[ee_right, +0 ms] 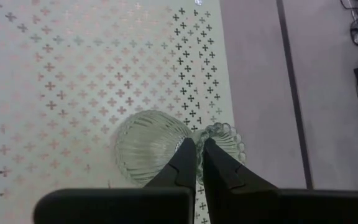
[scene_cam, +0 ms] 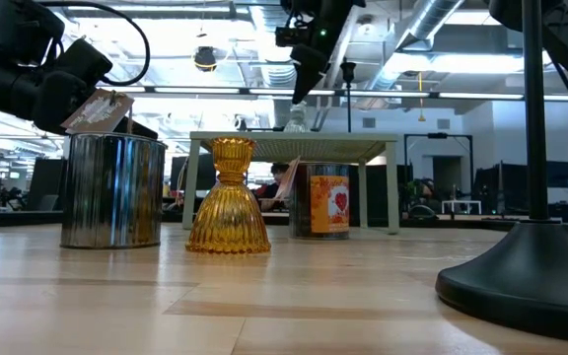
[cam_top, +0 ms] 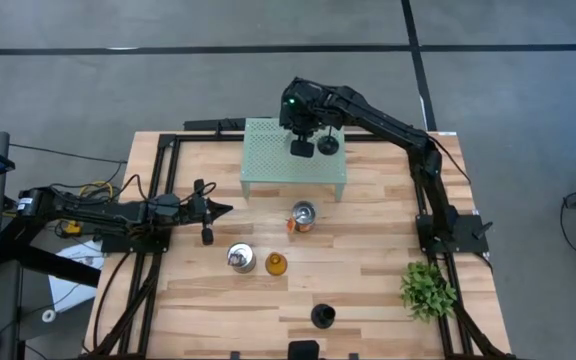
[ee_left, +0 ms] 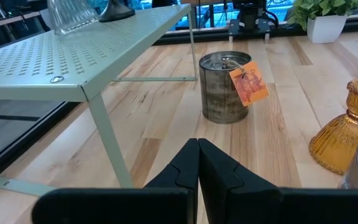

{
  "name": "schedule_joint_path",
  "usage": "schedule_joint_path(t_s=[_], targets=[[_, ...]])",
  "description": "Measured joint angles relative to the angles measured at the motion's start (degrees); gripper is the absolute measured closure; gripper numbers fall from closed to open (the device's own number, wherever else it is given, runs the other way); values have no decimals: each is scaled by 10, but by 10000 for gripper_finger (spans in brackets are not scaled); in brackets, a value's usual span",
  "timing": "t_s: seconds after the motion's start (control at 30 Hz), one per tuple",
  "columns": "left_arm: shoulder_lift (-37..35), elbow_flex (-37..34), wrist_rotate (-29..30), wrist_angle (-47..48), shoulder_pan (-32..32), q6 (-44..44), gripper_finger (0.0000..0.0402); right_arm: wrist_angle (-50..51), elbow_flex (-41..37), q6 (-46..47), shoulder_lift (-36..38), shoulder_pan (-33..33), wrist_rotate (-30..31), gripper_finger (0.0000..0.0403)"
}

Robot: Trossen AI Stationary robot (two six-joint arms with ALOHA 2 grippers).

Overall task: Pick & Place candle stick holders
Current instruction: Put the green candle holder on the shelf

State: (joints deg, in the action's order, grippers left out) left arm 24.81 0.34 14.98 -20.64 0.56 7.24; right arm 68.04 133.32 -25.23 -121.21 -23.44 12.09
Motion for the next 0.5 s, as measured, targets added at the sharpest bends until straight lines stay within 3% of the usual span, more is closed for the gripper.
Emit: schedule_joint_path(t_s=[0.5], targets=[[0, 0, 0, 0, 0, 0, 394, -1, 0, 10, 0, -1, -1, 389]])
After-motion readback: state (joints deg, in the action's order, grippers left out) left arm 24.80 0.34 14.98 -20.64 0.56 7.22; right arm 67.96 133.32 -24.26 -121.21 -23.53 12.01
